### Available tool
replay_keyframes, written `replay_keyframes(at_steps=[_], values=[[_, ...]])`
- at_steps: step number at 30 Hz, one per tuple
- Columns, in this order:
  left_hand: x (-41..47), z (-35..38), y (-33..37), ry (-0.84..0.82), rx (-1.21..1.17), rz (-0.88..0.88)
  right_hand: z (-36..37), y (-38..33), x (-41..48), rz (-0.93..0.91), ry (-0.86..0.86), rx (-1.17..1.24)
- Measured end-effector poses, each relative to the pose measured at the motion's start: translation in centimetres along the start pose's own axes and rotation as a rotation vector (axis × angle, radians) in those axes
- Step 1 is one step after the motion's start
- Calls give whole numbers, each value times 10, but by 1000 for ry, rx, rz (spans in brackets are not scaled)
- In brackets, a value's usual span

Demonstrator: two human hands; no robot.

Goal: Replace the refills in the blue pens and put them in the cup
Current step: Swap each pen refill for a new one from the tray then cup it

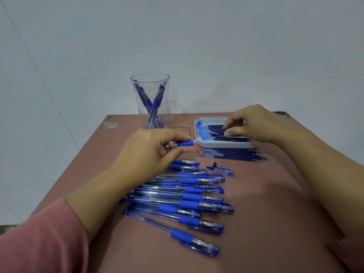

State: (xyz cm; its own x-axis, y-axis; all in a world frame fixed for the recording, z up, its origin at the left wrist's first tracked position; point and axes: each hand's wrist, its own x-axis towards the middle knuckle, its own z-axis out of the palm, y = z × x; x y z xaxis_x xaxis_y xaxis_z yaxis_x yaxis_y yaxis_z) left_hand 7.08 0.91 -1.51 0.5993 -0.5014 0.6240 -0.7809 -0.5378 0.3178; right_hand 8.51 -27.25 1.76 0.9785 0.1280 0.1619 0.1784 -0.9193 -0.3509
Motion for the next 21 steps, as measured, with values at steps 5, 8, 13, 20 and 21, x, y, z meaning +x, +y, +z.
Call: replay_keyframes(at_steps=[5, 8, 13, 20, 21], values=[[0, -1, 0, 1, 20, 0, -2, -12, -14, -70, 86, 3], [0, -1, -2, 13, 20, -8, -9, -22, -36, -110, 162, 75], [0, -1, 0, 47, -11, -23, -8, -32, -72, -175, 295, 313], [-1, -1, 2, 58, -50, -48, 0, -47, -74, -235, 356, 333], [-1, -1, 2, 62, -55, -59, 1, -47, -74, -241, 364, 325]])
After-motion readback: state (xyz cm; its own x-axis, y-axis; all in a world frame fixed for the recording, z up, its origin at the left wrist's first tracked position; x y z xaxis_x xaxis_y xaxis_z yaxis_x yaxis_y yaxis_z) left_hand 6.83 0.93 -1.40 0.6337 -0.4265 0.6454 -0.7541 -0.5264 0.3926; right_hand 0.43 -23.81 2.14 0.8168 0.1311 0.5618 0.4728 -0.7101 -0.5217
